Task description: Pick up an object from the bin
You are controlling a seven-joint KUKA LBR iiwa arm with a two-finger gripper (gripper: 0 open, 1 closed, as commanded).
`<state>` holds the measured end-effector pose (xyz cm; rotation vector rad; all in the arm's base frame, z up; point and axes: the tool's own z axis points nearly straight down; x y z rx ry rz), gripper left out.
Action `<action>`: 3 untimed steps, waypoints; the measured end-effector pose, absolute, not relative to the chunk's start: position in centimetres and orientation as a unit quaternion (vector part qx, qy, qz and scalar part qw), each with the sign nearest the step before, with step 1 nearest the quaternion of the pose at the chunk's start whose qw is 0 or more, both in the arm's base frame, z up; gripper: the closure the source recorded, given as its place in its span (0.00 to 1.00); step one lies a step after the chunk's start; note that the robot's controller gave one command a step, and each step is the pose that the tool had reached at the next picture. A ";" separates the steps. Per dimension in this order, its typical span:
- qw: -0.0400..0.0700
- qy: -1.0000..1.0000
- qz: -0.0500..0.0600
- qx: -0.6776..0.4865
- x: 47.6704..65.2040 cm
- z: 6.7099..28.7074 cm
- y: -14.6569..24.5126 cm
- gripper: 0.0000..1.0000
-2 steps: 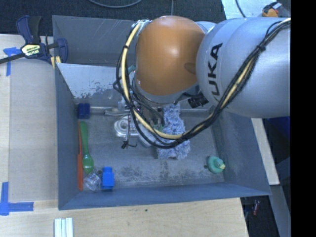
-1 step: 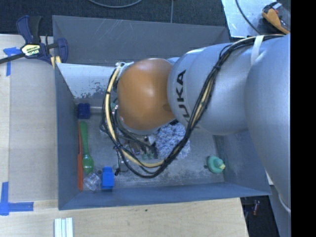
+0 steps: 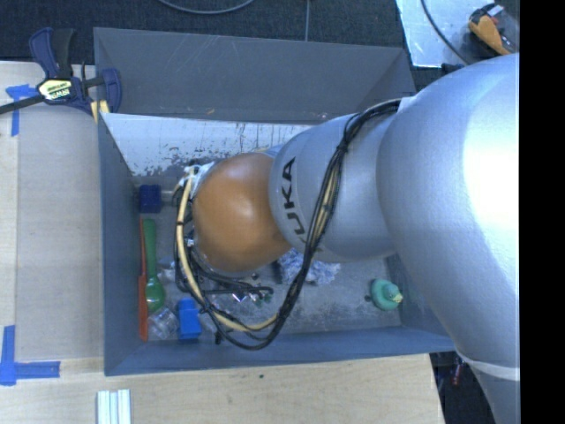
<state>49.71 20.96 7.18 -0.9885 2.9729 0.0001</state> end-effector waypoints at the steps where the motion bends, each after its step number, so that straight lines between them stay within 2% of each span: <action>1: 0.002 0.930 -0.004 -0.369 50.7 7.2 22.9 0.00; 2: 0.005 0.900 0.000 -0.435 48.2 10.0 22.6 0.00; 3: 0.004 0.879 -0.003 -0.476 48.6 7.2 23.8 1.00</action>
Offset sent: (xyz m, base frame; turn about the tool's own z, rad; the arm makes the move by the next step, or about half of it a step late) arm -0.0153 0.0170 0.0282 -0.2629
